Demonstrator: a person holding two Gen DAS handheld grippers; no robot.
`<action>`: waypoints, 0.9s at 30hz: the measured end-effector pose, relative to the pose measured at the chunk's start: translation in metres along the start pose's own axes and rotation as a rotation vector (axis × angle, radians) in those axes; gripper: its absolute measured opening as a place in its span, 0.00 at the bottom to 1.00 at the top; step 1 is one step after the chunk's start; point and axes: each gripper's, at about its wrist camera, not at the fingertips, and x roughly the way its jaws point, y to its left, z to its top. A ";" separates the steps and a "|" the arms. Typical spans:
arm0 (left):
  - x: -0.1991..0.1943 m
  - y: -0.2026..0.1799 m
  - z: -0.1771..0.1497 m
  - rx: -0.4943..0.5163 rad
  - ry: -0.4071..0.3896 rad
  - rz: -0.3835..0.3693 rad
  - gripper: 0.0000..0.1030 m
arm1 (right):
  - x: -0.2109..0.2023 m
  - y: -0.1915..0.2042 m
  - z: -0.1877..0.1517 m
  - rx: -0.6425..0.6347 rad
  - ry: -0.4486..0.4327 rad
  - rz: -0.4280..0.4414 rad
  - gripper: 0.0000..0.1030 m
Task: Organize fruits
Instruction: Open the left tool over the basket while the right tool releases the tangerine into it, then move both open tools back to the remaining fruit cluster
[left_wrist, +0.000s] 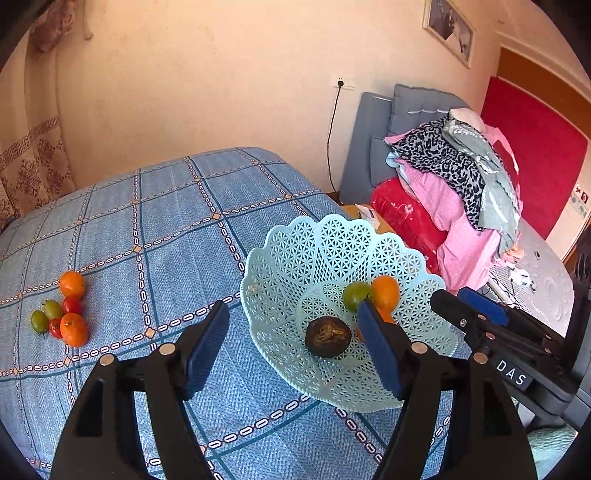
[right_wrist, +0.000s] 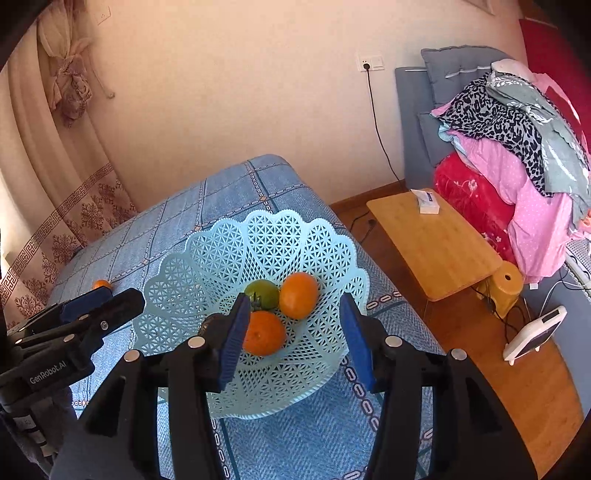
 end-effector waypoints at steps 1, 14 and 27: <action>-0.004 0.000 0.001 0.002 -0.009 0.001 0.71 | -0.003 0.001 0.001 -0.002 -0.009 0.002 0.50; -0.043 0.020 0.007 -0.018 -0.097 0.048 0.76 | -0.028 0.040 0.000 -0.077 -0.081 0.059 0.50; -0.084 0.089 0.006 -0.097 -0.152 0.192 0.76 | -0.015 0.107 0.006 -0.120 -0.065 0.188 0.50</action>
